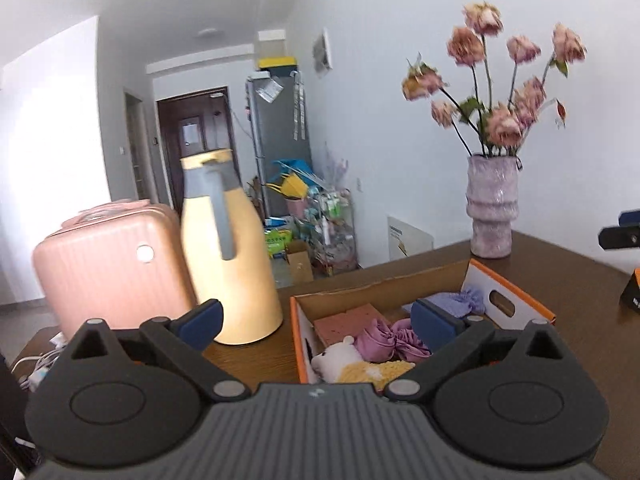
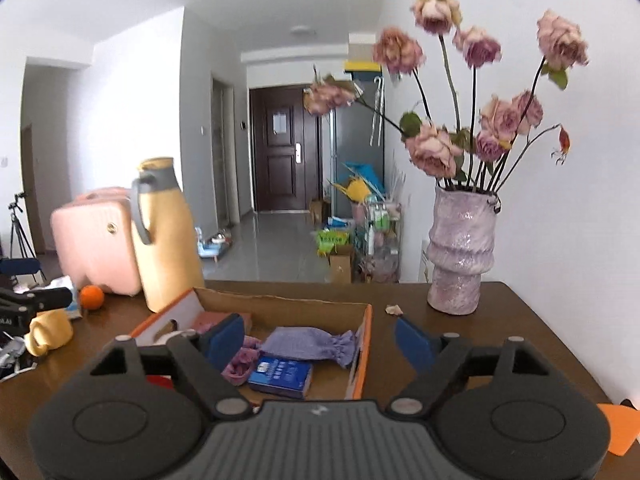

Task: Organize soft objects
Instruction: 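Withdraw the right tool from the box toward the white foam cylinder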

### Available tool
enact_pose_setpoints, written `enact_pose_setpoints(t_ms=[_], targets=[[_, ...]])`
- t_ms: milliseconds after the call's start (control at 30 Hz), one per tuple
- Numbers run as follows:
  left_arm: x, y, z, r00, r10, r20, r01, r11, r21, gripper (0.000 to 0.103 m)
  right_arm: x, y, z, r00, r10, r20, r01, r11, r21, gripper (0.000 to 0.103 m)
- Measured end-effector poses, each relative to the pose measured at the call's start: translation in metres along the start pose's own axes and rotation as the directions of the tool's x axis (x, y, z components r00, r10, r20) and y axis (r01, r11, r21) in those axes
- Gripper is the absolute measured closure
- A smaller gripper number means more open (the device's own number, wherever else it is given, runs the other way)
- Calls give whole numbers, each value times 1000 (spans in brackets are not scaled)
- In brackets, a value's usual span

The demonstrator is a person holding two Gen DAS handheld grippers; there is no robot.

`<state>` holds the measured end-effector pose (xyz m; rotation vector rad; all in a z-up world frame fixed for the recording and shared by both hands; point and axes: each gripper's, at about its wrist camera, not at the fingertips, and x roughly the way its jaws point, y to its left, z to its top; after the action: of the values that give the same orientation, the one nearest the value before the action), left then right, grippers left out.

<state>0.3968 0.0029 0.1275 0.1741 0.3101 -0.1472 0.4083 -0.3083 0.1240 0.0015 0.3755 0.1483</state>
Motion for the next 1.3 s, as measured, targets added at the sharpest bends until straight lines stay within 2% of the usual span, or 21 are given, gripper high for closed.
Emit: enact_pose_setpoints(t_ms=[167, 267, 433, 533, 600, 733, 867, 1067, 1300], targets=[[-39, 4, -7, 999, 32, 37, -31, 999, -31, 0, -38, 11, -4, 998, 24, 59, -24, 1000, 8, 21], [-63, 6, -28, 997, 68, 46, -65, 995, -78, 0, -56, 22, -12, 995, 21, 96, -22, 1000, 1, 21], [-98, -2, -68, 993, 109, 44, -103, 988, -117, 0, -98, 39, -47, 986, 54, 156, -54, 999, -2, 20], [-123, -4, -89, 994, 103, 44, -95, 984, -152, 0, -116, 50, -70, 985, 56, 161, -58, 998, 9, 20], [-135, -4, -107, 996, 89, 30, -83, 984, -157, 0, -129, 59, -86, 985, 53, 162, -53, 999, -3, 20], [-158, -2, -145, 994, 105, -44, -111, 976, -186, 0, -153, 76, -121, 984, 37, 173, -30, 999, -43, 19], [-175, -5, -170, 991, 107, -76, -118, 978, -172, 0, -168, 88, -160, 992, 6, 129, 1, 999, -49, 19], [-180, -7, -186, 989, 100, -110, -118, 979, -169, 0, -178, 105, -210, 998, 57, 21, -57, 998, -24, 19], [-166, -6, -181, 989, 88, -119, -108, 978, -178, 0, -181, 104, -214, 999, 32, 22, -32, 999, 0, 19]])
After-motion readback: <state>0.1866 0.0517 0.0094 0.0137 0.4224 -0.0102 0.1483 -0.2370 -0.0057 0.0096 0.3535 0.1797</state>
